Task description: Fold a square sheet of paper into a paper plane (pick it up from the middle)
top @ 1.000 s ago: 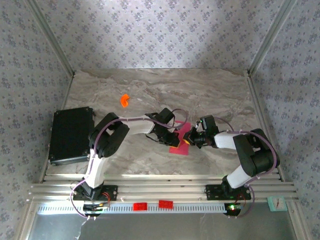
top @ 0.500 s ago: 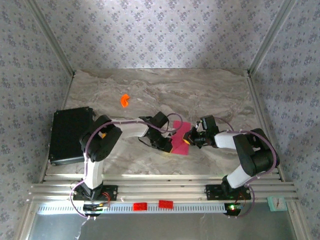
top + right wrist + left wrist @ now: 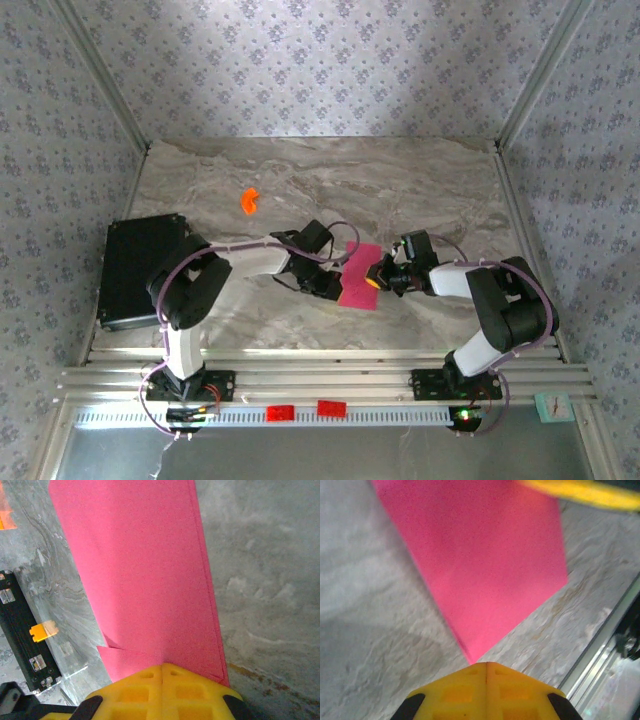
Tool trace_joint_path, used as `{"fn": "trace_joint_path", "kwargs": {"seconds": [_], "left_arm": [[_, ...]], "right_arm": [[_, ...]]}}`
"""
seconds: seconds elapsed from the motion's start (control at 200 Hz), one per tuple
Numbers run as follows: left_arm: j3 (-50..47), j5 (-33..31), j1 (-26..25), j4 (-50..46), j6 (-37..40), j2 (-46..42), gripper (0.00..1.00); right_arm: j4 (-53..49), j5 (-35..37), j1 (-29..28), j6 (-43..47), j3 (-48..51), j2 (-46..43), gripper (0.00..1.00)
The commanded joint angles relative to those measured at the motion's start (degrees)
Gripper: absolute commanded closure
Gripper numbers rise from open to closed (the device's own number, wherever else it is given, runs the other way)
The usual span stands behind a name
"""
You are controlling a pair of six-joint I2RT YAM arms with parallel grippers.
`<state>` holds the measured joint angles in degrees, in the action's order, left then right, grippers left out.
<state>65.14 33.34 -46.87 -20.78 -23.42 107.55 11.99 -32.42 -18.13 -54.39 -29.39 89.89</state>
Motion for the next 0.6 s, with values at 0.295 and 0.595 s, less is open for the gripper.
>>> {"fn": "trace_joint_path", "kwargs": {"seconds": [0.295,0.595], "left_arm": [[4.3,3.5,0.2,-1.1,-0.1,8.0,0.97],[2.7,1.2,0.4,-0.8,-0.8,9.5,0.99]], "right_arm": [[-7.9,1.6,0.4,2.7,-2.8,-1.1,0.93],[-4.8,1.8,-5.6,1.0,-2.6,-3.1,0.92]]}}
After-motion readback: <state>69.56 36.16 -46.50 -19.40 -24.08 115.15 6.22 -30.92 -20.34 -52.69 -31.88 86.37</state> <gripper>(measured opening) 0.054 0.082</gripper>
